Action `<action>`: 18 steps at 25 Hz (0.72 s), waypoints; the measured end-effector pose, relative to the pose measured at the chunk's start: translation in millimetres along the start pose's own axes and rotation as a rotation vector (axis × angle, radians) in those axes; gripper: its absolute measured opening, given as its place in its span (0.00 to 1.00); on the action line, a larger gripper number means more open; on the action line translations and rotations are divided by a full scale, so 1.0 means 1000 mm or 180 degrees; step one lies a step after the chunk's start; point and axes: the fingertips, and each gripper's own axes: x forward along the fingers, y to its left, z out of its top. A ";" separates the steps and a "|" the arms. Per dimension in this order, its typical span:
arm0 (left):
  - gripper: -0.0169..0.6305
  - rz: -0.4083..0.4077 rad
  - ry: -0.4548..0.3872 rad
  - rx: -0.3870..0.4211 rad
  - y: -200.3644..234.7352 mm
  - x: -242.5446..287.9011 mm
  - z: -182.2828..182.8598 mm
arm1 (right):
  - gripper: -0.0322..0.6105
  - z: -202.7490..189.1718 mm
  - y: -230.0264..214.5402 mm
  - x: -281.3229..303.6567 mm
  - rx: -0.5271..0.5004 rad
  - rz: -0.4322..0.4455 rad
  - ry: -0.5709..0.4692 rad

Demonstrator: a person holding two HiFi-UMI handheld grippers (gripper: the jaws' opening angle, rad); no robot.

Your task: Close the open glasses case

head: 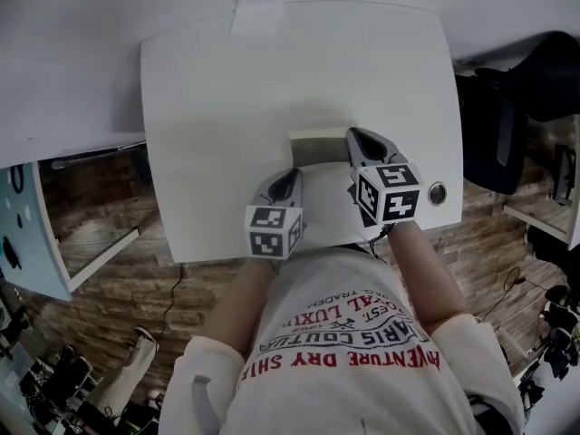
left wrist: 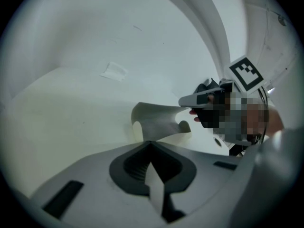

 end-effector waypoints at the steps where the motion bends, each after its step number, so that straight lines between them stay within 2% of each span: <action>1: 0.02 0.0006 -0.0004 0.0001 0.000 0.000 0.000 | 0.07 -0.001 0.001 -0.001 0.0000 0.0005 0.0000; 6: 0.02 0.0019 -0.0033 -0.0018 -0.001 0.001 0.001 | 0.07 -0.009 0.003 -0.008 -0.0033 0.0043 0.0027; 18: 0.02 0.0072 -0.0071 -0.0084 0.002 0.000 0.001 | 0.07 -0.039 0.011 -0.018 0.0163 0.0142 0.0192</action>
